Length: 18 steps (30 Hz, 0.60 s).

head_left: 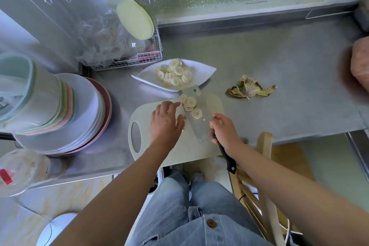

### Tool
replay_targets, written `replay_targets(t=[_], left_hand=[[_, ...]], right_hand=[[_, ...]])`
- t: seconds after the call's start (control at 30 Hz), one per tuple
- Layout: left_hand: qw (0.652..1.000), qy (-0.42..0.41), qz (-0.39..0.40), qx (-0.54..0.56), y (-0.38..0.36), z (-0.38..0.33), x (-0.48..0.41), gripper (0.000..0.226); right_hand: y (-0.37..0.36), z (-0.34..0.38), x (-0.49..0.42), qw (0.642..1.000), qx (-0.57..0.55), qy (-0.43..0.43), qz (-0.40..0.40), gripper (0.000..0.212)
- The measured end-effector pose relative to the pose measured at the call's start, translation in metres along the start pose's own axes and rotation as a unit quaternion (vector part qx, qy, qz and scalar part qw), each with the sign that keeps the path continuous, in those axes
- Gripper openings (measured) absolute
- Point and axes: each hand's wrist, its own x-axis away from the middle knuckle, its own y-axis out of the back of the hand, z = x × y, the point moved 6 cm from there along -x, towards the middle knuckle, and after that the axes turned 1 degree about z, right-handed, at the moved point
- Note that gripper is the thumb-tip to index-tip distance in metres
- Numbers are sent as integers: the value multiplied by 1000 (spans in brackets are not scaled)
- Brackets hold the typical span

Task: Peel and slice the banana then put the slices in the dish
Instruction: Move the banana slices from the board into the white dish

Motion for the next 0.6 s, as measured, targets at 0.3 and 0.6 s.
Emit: replay_targets(t=[0.3, 0.6], left_hand=[[987, -149, 51, -43, 5, -16, -53, 44], [917, -295, 208, -168, -16, -25, -103, 68]], right_hand=[[-5, 50, -36, 999, 3, 21, -28, 17], [-12, 76, -73, 998, 10, 17, -52, 19]])
